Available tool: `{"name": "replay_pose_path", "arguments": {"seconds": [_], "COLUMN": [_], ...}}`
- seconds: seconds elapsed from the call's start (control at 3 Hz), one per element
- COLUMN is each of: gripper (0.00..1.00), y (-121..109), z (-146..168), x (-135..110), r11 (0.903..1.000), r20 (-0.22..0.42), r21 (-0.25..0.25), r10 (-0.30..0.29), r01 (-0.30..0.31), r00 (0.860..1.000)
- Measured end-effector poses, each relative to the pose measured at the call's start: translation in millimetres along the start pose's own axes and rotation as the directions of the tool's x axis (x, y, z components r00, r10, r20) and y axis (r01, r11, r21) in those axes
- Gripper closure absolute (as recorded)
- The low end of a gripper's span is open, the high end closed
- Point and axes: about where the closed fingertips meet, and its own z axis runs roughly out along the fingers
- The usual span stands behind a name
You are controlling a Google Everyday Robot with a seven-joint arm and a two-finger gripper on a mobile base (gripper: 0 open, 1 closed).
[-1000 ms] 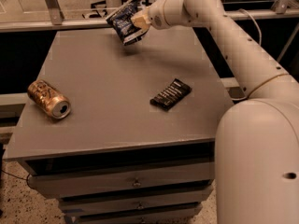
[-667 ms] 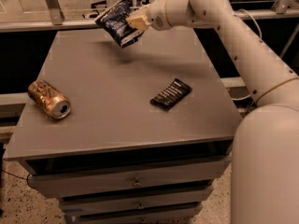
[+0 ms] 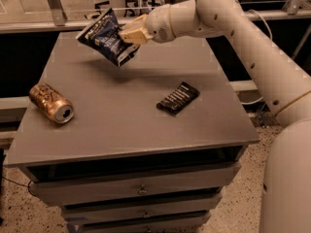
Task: Move blue chip bag near orange can
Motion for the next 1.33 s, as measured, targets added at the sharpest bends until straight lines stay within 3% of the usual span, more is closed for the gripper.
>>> {"name": "replay_pose_path", "arguments": {"seconds": [0.33, 0.67, 1.33], "gripper": [1.0, 0.82, 0.35], "y": [31.8, 51.9, 75.2], "z": [12.7, 25.2, 36.7], "x": [5.1, 10.3, 6.9], "r11": [0.9958, 0.9867, 0.9702], "r20": [0.011, 0.007, 0.018], "r21": [-0.089, -0.154, -0.225], "r10": [0.019, 0.054, 0.097], "r01": [-0.018, -0.053, -0.09], "r00": [1.0, 0.999, 0.995]}}
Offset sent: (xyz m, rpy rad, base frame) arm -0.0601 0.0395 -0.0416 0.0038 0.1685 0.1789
